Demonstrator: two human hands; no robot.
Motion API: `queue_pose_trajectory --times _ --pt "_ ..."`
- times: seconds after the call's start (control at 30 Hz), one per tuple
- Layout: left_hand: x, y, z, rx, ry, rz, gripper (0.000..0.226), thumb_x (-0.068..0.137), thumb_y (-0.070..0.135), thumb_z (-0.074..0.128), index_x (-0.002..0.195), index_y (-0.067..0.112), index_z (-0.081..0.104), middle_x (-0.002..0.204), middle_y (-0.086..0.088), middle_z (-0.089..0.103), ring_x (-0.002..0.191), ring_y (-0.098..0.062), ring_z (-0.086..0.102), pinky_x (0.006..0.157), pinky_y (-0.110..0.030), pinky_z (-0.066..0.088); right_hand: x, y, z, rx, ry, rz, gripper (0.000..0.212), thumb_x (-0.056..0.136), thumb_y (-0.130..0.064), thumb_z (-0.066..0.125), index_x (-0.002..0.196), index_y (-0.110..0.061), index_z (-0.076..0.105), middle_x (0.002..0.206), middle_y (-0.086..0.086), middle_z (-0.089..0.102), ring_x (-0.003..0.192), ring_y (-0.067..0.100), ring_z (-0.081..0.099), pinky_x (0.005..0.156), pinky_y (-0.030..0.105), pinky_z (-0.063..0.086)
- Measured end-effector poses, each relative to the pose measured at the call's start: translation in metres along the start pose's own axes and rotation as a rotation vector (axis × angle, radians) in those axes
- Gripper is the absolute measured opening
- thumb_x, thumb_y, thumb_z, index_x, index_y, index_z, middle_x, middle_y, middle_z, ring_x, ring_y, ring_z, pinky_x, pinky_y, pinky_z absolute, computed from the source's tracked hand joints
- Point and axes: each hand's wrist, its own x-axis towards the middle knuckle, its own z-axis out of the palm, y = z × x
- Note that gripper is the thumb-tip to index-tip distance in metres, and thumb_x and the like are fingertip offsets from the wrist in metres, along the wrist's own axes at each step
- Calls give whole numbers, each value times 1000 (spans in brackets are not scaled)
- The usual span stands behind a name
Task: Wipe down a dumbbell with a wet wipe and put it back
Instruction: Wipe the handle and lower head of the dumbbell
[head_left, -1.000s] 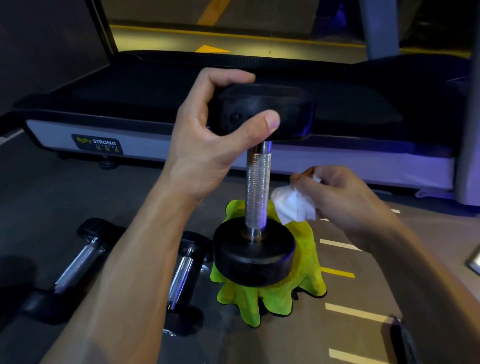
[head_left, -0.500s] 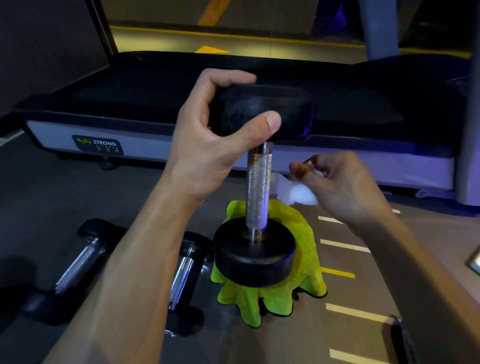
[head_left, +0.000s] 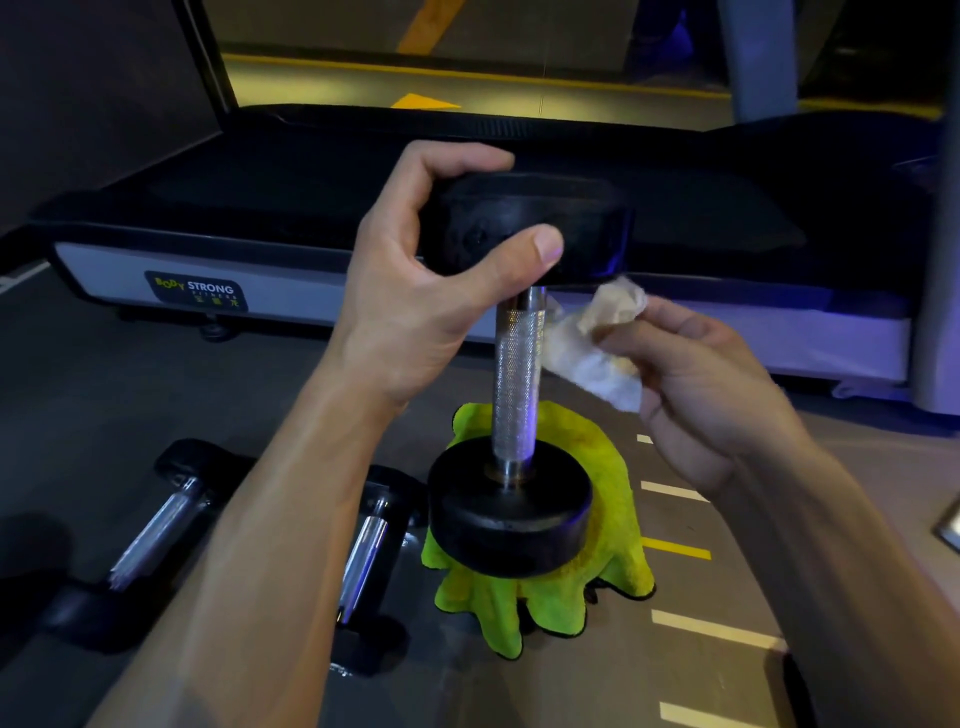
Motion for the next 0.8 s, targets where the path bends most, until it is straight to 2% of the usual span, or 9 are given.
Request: queue_pose_trajectory --times 0.13,0.23,0.3,0.37,0.5,0.63,0.67,0.73,0.8 --pt "1 0 0 -2 11 -3 48 82 29 80 122 14 57 113 3 65 100 -2 67 87 -22 53 -8 7 16 186 8 -52 24 95 2 54 111 0 71 110 17 76 102 24 72 93 34 58" --pt "0 0 -1 -9 20 -7 48 82 29 80 122 15 57 113 3 65 100 -2 67 87 -23 53 -15 16 22 330 -38 19 29 97 1 42 99 -7 70 90 5 74 85 16 69 80 27 56" --pt "0 0 -1 -7 26 -10 48 82 29 80 122 14 57 112 5 66 100 -2 67 86 -24 54 -16 21 28 271 -53 -46 31 95 7 43 108 -4 68 92 7 72 83 16 67 78 28 54" --pt "0 0 -1 -7 29 -9 48 82 28 80 121 14 57 110 7 66 99 -1 68 85 -24 54 -15 24 35 166 -1 -137 25 92 8 57 111 -4 68 93 8 71 83 19 66 79 32 54" --pt "1 -1 -1 -7 35 -6 48 82 28 80 122 12 57 112 4 65 99 -2 67 86 -24 54 -8 37 50 37 138 -206 41 83 -12 84 117 0 64 104 22 71 89 24 65 85 43 53" --pt "1 0 0 -6 31 -5 49 82 27 80 122 11 57 112 3 64 97 -2 67 84 -23 54 -6 44 63 -213 142 -258 12 96 -24 71 101 -14 69 94 11 73 87 14 65 84 43 53" --pt "1 0 0 -4 27 -4 49 82 27 80 122 11 57 112 1 64 97 -2 67 85 -23 54 -5 44 65 -267 147 -273 10 99 -26 65 99 -16 69 92 4 75 88 11 67 84 41 54" --pt "0 0 1 -3 19 0 50 82 26 80 123 11 56 112 1 63 97 -3 67 85 -23 54 -1 40 68 -297 166 -278 21 102 -29 54 95 -20 71 86 -9 77 85 5 70 78 21 53" --pt "0 -1 1 -7 21 0 50 82 25 80 122 10 56 110 2 64 96 -3 67 85 -23 54 4 34 68 -301 148 -229 33 101 -33 45 88 -20 73 86 -7 77 83 9 70 72 13 50"
